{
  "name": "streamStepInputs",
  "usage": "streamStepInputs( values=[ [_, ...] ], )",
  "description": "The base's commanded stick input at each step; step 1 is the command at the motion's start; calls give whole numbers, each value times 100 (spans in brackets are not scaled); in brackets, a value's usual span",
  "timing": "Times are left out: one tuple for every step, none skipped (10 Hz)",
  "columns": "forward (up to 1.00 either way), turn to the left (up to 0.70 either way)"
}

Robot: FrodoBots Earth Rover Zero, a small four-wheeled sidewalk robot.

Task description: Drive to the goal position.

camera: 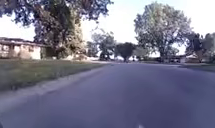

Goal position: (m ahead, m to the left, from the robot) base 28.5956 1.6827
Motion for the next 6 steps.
streamStepInputs(
  values=[
    [100,0],
    [100,0],
    [100,-1],
    [100,-3],
    [100,-3],
    [100,-3]
  ],
)
